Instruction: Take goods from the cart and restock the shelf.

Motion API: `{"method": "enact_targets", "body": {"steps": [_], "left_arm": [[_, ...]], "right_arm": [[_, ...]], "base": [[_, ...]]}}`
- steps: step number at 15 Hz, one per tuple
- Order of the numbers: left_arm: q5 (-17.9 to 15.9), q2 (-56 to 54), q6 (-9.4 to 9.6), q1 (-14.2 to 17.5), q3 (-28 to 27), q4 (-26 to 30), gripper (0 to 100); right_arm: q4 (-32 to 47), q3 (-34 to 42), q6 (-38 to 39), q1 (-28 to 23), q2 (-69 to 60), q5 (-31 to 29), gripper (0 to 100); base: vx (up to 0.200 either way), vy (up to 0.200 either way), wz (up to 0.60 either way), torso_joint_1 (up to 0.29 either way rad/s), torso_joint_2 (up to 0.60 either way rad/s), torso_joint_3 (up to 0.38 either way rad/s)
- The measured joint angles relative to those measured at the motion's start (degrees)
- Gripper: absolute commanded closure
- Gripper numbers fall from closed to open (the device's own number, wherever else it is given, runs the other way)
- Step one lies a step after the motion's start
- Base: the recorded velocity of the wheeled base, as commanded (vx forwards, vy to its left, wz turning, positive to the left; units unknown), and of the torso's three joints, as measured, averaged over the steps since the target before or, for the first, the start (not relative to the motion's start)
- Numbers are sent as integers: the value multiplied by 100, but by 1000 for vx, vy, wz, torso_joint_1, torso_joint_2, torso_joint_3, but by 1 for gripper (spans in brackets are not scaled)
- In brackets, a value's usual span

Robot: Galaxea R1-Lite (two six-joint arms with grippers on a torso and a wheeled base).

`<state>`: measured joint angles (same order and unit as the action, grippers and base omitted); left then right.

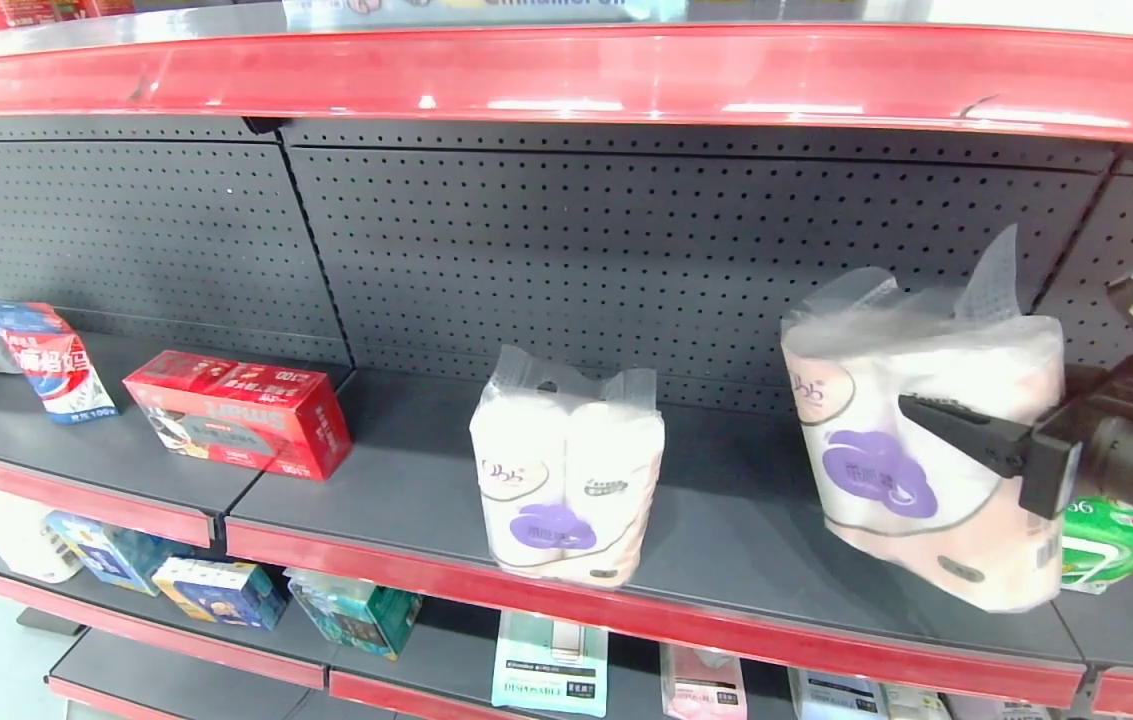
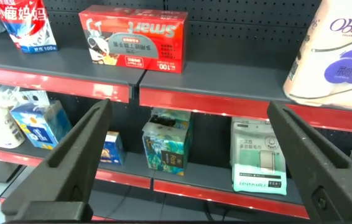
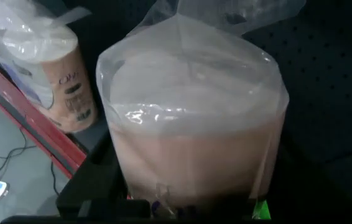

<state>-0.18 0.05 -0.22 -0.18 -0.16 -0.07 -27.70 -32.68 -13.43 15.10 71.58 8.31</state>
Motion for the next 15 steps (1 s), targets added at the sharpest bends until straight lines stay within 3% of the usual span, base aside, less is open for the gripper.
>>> {"method": "enact_targets", "body": {"steps": [11, 15], "left_arm": [[0, 0, 0, 0, -2, 0, 0], [0, 0, 0, 0, -2, 0, 0]], "right_arm": [[-1960, -284, 332, -380, 2109, 1189, 100], [-2647, -510, 317, -590, 2888, 1868, 100]], "base": [[0, 0, 0, 0, 0, 0], [0, 0, 0, 0, 0, 0]]}}
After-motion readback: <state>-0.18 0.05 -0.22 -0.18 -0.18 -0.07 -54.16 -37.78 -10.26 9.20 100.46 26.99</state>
